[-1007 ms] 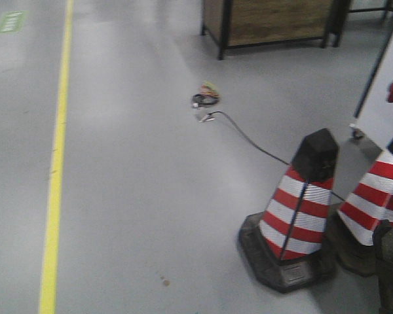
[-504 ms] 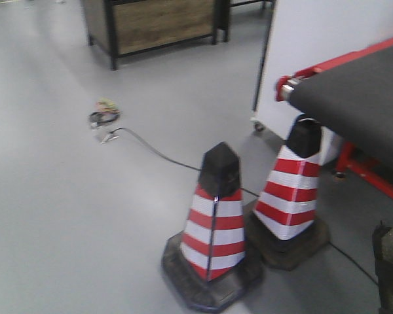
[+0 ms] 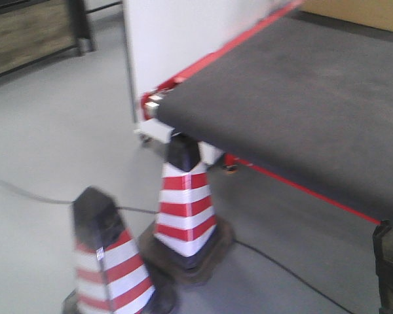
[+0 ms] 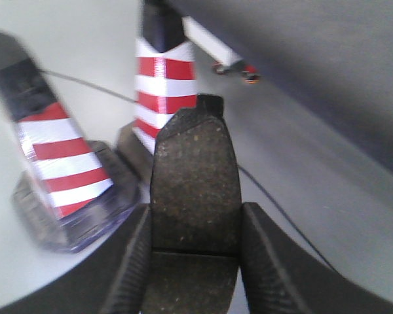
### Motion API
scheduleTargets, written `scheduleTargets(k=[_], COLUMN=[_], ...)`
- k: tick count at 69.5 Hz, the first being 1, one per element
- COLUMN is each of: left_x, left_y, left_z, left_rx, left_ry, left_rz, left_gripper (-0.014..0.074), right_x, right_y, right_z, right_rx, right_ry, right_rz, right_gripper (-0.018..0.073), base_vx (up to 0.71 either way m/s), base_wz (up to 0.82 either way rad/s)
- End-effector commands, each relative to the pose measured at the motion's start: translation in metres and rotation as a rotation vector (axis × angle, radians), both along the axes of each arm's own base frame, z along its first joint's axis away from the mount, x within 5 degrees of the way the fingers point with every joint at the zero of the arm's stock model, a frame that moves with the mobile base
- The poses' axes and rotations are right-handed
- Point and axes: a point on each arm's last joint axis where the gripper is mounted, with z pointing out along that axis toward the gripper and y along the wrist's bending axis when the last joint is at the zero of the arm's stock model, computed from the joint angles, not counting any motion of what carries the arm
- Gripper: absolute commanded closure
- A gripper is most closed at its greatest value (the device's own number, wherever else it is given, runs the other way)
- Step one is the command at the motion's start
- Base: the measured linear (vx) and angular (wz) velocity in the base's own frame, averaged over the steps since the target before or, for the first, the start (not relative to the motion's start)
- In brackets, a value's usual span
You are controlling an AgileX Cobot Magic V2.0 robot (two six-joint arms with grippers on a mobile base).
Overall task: Move and align brake pads A on conveyor
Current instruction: 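Turn the base toward the dark grey conveyor belt, then hold both brake pads above the conveyor belt surface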
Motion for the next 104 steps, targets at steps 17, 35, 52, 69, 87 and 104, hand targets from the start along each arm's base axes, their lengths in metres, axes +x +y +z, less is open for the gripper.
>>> scheduleTargets(k=[17, 35, 52, 69, 87, 104], left_x=[0.0048, 0.0048, 0.0048, 0.0048, 0.0049, 0.0049], left_y=[-0.001, -0.001, -0.001, -0.001, -0.001, -0.001], left_z=[0.0156, 0.0156, 0.0156, 0.0156, 0.0157, 0.0157], left_rx=[-0.011, -0.011, -0.011, -0.011, -0.011, -0.011], left_ry=[-0.111, -0.111, -0.111, -0.111, -0.113, -0.113], left_rz=[-0.006, -0.006, -0.006, -0.006, -0.006, -0.006], left_gripper=[0.0475, 0.0475, 0.0475, 0.0475, 0.0475, 0.0475], right_x=[0.0047, 0.0047, 0.0047, 0.0049, 0.0048, 0.0049], right_y=[-0.0008, -0.0008, -0.0008, -0.0008, -0.0008, -0.0008], right_z=[0.016, 0.016, 0.016, 0.016, 0.0161, 0.016], right_rx=[0.012, 0.012, 0.012, 0.012, 0.012, 0.012], right_ry=[-0.107, -0.107, -0.107, -0.107, -0.108, -0.107], right_rz=[-0.016, -0.016, -0.016, -0.016, -0.016, -0.016], right_gripper=[0.049, 0.049, 0.049, 0.049, 0.049, 0.049], base_vx=[0.3, 0.34, 0.34, 0.31, 0.25, 0.23], base_wz=[-0.48, -0.35, -0.46, -0.57, -0.46, -0.24])
